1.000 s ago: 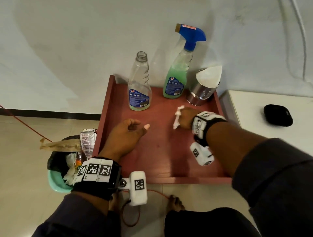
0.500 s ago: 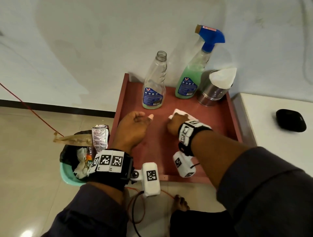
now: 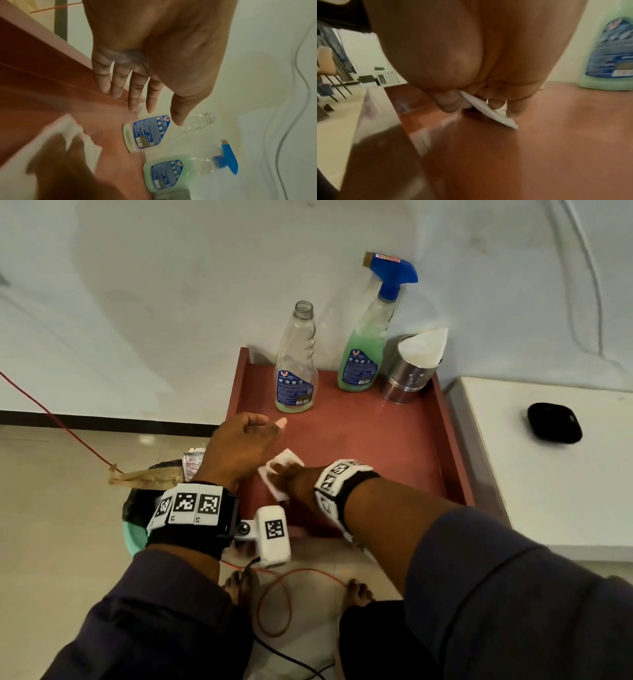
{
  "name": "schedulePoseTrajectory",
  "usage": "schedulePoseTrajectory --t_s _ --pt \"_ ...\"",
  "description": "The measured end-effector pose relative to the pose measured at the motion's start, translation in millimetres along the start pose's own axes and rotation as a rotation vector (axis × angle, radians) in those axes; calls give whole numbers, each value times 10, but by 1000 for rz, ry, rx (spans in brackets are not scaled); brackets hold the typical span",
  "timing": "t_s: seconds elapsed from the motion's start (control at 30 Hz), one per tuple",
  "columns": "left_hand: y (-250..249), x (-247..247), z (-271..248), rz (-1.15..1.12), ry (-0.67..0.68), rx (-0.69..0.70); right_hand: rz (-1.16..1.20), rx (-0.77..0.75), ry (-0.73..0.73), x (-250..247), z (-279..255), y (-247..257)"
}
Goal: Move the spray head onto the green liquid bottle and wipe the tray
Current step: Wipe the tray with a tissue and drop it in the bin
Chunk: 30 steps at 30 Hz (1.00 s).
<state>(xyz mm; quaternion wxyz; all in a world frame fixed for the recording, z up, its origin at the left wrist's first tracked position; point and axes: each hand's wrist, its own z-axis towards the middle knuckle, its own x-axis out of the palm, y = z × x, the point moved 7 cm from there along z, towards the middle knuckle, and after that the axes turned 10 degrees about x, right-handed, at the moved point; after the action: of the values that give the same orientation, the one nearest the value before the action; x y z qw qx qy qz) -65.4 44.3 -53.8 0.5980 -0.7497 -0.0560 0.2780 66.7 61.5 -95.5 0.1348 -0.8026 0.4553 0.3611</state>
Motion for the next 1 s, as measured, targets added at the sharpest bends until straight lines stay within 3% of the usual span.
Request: schedulePoseTrajectory --t_s 0.1,0.23,0.33,0.47,0.67,0.73,0.87,1.0 --pt "-61 123 -114 116 74 41 -54 31 -70 -18 -264 -553" --pt "-93 201 -221 226 145 65 18 305 -81 78 -430 -1451" --pt "-119 212 -231 242 154 59 2 465 -125 74 -626 -1790" --pt "-124 273 -224 254 188 43 44 473 -152 51 -788 -1382" --pt "-53 209 -164 245 157 30 0 25 -90 181 -497 188" --pt "-43 190 -174 247 168 35 -6 -49 -89 216 -443 371" --pt "-37 207 -168 270 180 71 61 -17 -151 98 -450 -18" --pt "72 395 -207 307 257 67 129 313 -256 -183 -588 -1118"
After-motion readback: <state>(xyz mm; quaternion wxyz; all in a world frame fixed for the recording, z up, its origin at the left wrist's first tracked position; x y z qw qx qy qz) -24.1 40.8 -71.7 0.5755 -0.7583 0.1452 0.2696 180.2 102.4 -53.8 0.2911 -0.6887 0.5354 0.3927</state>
